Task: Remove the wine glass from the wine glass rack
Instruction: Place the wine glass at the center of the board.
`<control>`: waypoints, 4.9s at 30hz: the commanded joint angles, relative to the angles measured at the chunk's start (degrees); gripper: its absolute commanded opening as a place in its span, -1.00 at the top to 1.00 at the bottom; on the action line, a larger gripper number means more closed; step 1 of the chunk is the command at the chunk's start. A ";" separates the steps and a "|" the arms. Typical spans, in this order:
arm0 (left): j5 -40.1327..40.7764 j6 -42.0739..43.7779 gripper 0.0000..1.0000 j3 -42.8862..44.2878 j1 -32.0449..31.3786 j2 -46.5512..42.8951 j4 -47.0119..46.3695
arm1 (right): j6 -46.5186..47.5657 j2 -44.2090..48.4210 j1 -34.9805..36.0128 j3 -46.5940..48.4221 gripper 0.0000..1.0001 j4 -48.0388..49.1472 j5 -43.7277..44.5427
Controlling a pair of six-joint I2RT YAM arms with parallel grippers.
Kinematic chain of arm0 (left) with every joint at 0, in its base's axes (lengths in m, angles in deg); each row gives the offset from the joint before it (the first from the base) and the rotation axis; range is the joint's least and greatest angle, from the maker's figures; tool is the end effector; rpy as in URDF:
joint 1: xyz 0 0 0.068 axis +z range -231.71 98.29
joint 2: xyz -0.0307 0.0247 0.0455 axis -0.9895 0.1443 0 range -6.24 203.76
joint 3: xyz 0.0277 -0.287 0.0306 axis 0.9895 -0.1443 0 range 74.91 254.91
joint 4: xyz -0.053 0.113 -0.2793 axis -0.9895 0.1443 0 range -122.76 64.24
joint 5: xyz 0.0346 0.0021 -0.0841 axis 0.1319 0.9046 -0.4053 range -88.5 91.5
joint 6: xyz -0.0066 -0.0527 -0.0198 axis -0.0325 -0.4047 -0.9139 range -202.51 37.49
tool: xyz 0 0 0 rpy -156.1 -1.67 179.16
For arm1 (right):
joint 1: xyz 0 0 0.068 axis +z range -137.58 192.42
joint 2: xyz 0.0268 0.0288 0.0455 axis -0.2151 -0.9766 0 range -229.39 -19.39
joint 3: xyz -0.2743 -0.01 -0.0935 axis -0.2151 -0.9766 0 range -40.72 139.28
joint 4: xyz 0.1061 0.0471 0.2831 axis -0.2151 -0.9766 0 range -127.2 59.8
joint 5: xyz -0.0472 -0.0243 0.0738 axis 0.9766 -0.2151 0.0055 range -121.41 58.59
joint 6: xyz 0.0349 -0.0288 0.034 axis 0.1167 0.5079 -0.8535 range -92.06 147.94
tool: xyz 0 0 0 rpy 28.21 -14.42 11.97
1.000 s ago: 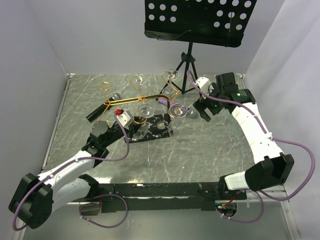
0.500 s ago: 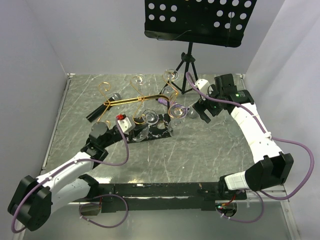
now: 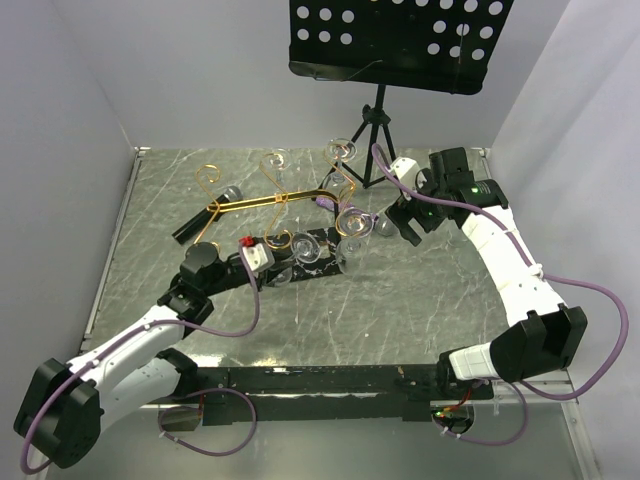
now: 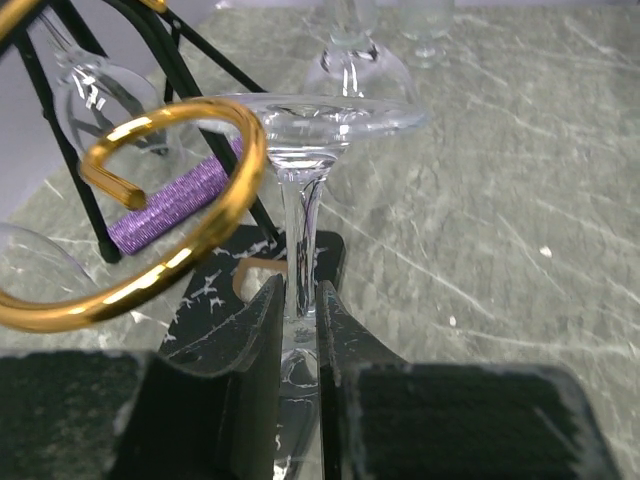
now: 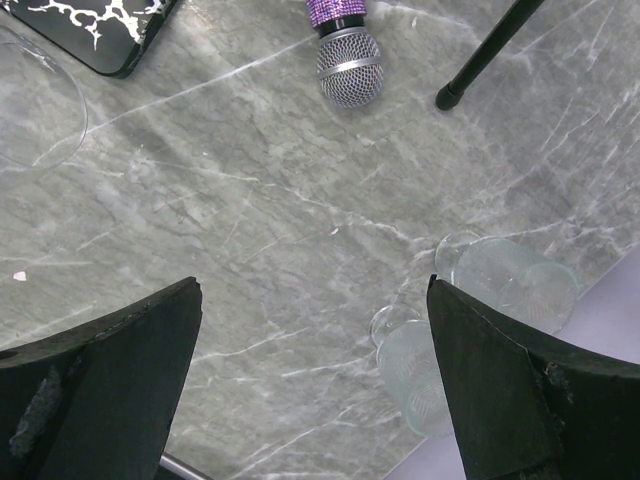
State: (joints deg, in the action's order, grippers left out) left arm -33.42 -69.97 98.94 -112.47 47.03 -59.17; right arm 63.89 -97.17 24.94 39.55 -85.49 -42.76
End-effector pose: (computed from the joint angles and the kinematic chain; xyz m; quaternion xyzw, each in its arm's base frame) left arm 0.1963 -0.1434 0.2437 0.4472 0.5659 -0.3188 0.6149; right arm 0.3085 0.0765 0.3716 -0.4159 0.8471 0.0273 0.3299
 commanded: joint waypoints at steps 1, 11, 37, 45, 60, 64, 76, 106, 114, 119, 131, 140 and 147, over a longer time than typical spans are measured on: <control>-3.22 4.51 0.98 3.91 0.18 -2.03 2.23 | -0.44 3.07 0.32 0.77 -1.00 1.23 0.89; -4.02 11.28 0.98 10.77 0.18 -3.70 22.70 | -0.96 7.02 0.06 -0.11 -1.00 3.34 1.07; -1.38 -7.95 0.98 20.26 5.09 -11.00 54.44 | -4.30 14.24 0.41 -2.23 -1.00 9.14 -4.55; -0.86 -4.99 0.98 21.05 8.97 -15.13 60.16 | -4.04 11.77 1.37 1.55 -1.00 9.85 -5.61; 3.98 -0.76 0.98 27.03 12.48 -5.63 67.63 | -4.04 10.54 5.06 5.07 -1.00 14.15 -7.28; 3.72 -0.85 0.98 28.69 13.71 -7.57 68.42 | -3.07 10.28 5.77 4.37 -1.00 16.70 -7.45; 0.82 16.80 0.98 38.63 16.26 -6.52 87.03 | -3.16 5.53 8.32 6.39 -1.00 21.36 -9.04; 26.48 -27.54 0.99 58.14 39.45 -4.59 70.45 | -2.37 3.77 16.13 6.14 -1.00 37.33 -4.12; 3.05 -41.53 0.99 65.17 54.39 5.34 72.38 | 4.65 5.18 29.04 0.42 -1.00 50.45 -4.82; -7.95 -44.43 0.99 66.49 58.09 8.50 71.33 | 7.91 4.13 34.59 -3.36 -1.00 55.02 -4.91; -27.48 -63.33 0.99 60.17 60.91 12.64 56.21 | 21.70 -1.75 44.78 -10.48 -1.00 75.92 -2.10; -27.40 -64.92 0.99 63.95 61.09 16.07 60.69 | 33.74 -13.43 48.48 -8.99 -1.00 90.69 0.28; -27.49 -66.59 0.99 62.37 60.91 17.83 61.48 | 38.58 -23.99 50.59 -1.62 -1.00 99.05 4.41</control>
State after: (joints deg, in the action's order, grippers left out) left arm -58.79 -133.36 159.53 -51.66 64.32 2.66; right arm 98.42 -116.93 73.96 33.15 6.55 -39.92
